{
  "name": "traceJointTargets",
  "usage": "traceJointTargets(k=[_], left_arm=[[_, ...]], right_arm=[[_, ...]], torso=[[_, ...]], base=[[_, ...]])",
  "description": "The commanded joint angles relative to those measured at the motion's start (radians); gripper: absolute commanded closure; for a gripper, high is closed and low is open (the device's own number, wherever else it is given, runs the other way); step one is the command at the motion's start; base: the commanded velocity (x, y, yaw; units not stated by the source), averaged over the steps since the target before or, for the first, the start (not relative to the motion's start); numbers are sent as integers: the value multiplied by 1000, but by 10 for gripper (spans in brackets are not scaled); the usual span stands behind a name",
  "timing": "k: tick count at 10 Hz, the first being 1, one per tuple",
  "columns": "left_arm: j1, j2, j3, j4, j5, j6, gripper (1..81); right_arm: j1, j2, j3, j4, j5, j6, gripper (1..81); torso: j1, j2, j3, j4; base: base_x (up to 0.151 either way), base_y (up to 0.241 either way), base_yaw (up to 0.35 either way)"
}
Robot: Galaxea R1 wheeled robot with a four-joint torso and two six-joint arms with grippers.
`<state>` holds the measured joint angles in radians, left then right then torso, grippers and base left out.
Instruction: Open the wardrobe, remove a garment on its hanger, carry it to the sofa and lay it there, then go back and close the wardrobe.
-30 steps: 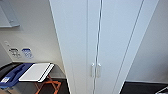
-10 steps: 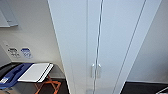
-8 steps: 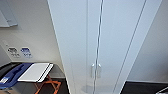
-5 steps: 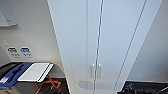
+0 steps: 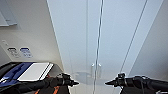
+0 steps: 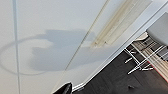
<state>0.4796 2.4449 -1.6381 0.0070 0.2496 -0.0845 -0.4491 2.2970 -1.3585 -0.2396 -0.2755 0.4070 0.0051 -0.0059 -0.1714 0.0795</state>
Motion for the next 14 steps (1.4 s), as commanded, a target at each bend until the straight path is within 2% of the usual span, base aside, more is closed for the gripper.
traceJointTargets(k=[1,4,7,9,14], left_arm=[[-180,120,-147,-15,73,-31,10],[-229,212,-221,-15,70,-52,10],[-244,258,-227,-12,-29,-97,10],[-253,306,-278,-12,-30,-98,10],[-265,382,-376,2,-16,-100,10]], right_arm=[[189,40,-62,23,-27,29,10],[235,84,-99,17,-14,29,10],[252,101,-111,17,55,36,10],[272,141,-151,17,62,62,10],[276,279,-356,17,49,73,10]], torso=[[0,0,0,0],[0,1,-1,0],[1,2,-2,0],[1,2,-2,0],[2,3,-2,0]], base=[[0,0,0],[0,0,0],[0,0,0],[0,0,0],[0,0,0]])
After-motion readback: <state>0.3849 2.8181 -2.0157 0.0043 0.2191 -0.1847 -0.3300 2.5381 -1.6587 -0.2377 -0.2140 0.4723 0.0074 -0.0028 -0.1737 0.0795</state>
